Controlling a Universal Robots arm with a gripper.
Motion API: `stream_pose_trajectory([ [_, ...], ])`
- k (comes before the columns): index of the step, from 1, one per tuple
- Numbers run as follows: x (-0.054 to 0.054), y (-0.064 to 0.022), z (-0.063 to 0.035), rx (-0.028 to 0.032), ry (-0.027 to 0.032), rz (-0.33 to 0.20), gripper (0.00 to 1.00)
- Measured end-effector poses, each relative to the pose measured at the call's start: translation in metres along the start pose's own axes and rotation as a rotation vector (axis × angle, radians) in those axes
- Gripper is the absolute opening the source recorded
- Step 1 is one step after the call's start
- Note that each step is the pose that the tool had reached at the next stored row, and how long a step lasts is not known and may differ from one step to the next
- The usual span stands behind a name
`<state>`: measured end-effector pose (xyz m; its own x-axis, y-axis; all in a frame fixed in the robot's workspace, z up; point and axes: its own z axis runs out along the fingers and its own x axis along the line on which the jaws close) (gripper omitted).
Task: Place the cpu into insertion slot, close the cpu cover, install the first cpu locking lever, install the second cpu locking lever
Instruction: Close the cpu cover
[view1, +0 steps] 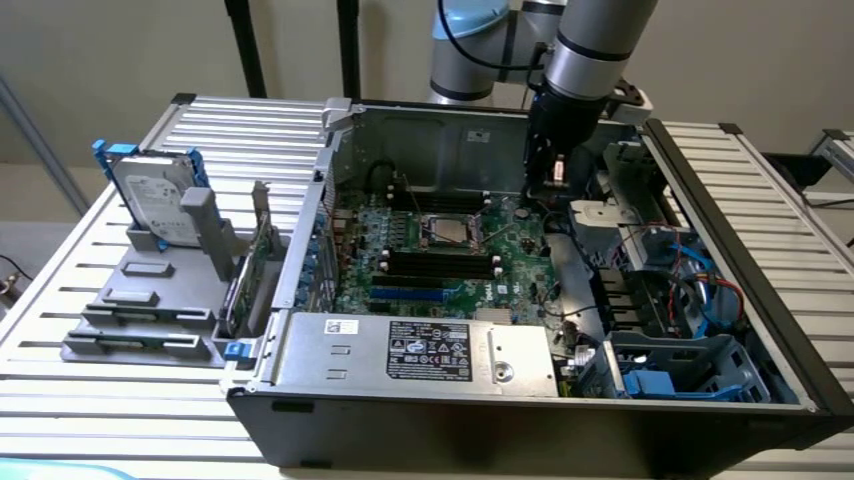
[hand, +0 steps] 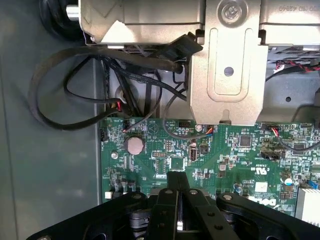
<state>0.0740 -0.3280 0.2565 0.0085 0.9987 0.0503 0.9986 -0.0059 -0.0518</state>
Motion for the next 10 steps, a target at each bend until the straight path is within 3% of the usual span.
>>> stream_pose_trajectory([
  [8, 0.000, 0.0006, 0.0133, 0.0013, -0.0002, -0.005, 0.11],
  [9, 0.000, 0.0006, 0.0136, 0.0053, -0.0003, -0.005, 0.11],
  [10, 0.000, 0.0006, 0.0136, 0.0146, -0.0002, -0.004, 0.11],
])
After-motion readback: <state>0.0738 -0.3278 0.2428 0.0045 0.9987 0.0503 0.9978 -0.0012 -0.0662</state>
